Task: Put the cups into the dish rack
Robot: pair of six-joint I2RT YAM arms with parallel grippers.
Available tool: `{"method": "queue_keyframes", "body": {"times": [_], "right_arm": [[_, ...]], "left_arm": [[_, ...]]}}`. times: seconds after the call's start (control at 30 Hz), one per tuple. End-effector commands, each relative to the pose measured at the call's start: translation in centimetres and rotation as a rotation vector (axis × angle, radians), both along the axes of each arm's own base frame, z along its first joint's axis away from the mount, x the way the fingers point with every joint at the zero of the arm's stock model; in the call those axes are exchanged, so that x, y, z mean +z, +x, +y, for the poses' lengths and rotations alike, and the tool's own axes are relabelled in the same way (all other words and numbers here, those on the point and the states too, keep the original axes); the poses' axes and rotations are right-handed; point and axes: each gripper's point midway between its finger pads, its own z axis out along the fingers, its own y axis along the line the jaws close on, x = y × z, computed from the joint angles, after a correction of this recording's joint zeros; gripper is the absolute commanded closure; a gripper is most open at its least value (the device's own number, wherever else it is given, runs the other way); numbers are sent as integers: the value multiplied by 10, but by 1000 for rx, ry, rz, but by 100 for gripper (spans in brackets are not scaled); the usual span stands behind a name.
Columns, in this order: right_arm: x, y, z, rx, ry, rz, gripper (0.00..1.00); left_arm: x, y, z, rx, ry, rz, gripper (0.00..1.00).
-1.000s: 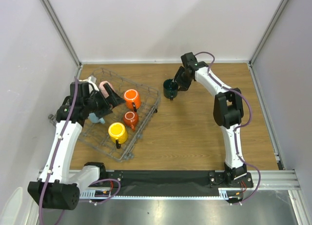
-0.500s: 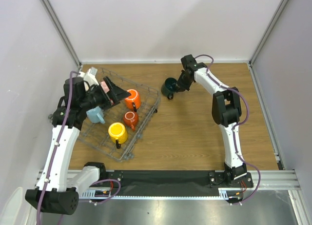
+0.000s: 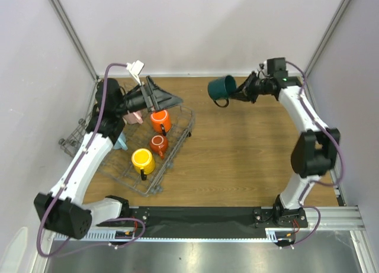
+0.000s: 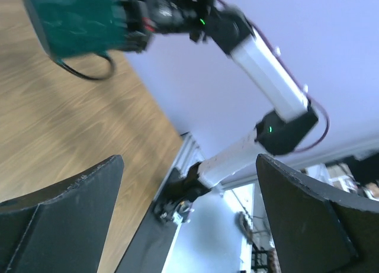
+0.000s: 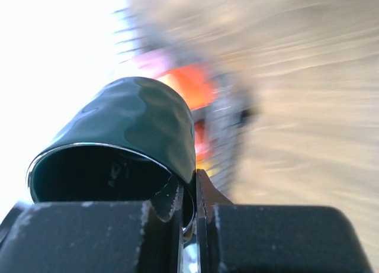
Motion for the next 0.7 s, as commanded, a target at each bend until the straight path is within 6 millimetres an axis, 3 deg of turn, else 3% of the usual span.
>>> {"method": "queue_keyframes", "body": {"times": [0.0,0.03,0.07,0.23,0.47,0.67], "right_arm": [[131,-65,38,257,326,-251,100],[135,-72,39,268,353,-253,100],[161,-88,41,298,403,-298,100],[197,-120,47,380,461,-367,100],[206,-150,63,470,481,-375,100],[210,-158,74,510,500,-382,100]], "left_arm": [[53,-10,-13,-127,-120,-169,0],[59,-8,-17,-140,-144,-178,0],[62,-9,-22,-155,-151,-180,0],[75,-4,-39,-189,-159,-201,0],[87,-8,-45,-201,-201,-227,0],[85,-14,-56,-227,-196,-217,0]]}}
